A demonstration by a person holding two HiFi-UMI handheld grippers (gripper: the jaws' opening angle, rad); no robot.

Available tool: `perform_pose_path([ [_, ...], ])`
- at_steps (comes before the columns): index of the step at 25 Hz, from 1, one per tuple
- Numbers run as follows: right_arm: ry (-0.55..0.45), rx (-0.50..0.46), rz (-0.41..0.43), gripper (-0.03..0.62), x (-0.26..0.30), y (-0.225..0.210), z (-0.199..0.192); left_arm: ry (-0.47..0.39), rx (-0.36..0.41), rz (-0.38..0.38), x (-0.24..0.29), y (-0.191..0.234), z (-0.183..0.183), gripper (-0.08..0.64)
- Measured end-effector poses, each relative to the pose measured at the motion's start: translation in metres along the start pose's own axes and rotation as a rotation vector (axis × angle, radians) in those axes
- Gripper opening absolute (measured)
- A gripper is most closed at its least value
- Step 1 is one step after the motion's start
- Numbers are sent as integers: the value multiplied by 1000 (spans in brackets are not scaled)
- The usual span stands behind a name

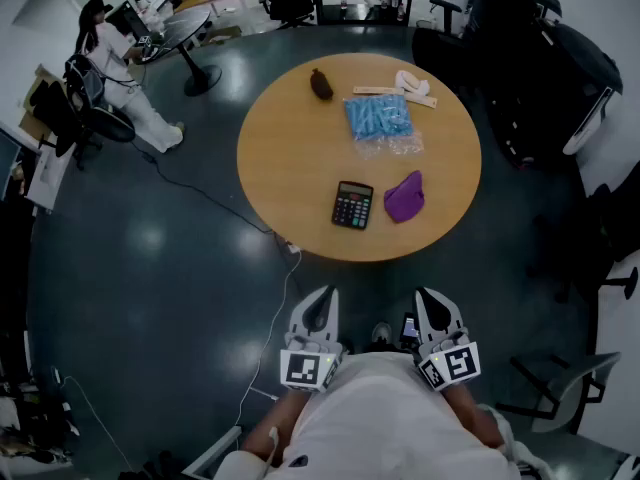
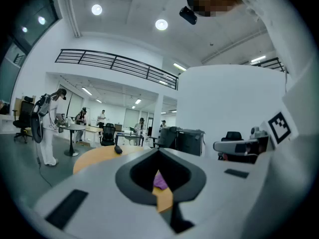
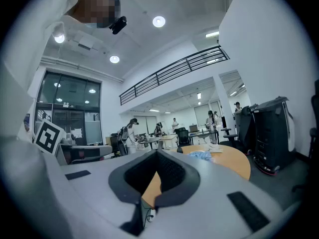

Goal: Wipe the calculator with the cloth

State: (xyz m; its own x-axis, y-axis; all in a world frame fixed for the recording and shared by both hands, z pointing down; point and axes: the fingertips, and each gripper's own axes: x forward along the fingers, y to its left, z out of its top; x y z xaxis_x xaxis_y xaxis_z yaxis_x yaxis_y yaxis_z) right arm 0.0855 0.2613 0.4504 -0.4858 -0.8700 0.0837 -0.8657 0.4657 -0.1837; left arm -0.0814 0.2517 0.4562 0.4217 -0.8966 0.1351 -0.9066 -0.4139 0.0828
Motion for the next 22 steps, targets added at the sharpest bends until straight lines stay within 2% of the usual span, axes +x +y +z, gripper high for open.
perform_pose_path([
  [2,5,-3,0,15,-2,1,-1,6,-15,-10,0,-4,1,8],
  [5,9,-2,2,15,-3,0,-2,-1,5,-18,-1,-6,-2,8],
  [16,-24,11,47,15,-8,-14,5,12,-6,22,6,-17,-8,8],
  [22,-7,14,97,15,2,-23,-4,39,-14,54,13,-18,-25,8],
])
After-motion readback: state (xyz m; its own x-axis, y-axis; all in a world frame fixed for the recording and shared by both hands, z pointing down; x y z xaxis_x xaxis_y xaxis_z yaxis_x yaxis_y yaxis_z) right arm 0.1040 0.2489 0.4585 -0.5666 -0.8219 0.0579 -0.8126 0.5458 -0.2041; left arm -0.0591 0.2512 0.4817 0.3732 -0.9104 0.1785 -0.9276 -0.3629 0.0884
